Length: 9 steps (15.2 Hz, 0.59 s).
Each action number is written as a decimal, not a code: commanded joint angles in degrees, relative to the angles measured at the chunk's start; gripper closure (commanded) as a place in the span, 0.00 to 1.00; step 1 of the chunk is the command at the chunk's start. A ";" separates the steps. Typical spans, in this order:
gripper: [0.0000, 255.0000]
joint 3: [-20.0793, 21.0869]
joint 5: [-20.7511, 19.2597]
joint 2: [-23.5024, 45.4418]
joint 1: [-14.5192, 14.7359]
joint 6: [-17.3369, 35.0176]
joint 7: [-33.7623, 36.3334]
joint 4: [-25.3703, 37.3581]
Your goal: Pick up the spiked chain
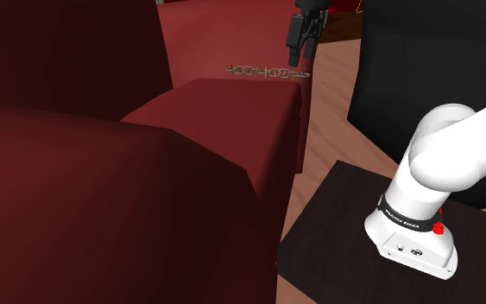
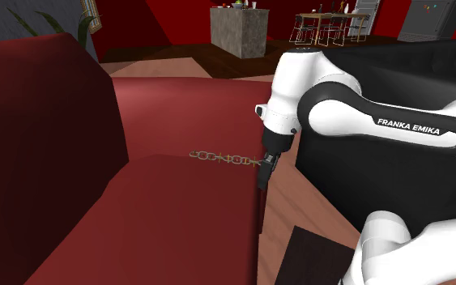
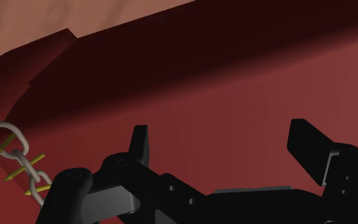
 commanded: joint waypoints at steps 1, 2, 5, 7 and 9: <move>0.00 0.00 0.00 0.00 0.00 0.00 0.00 0.00; 0.00 -0.62 -0.69 0.97 -0.16 1.80 -1.27 -0.24; 0.00 -2.49 -2.55 4.28 -0.58 7.18 -4.94 -0.48; 0.00 -3.73 -3.59 6.80 -0.82 10.71 -7.31 -0.23; 0.00 -4.96 -4.46 9.53 -1.00 14.16 -9.63 0.36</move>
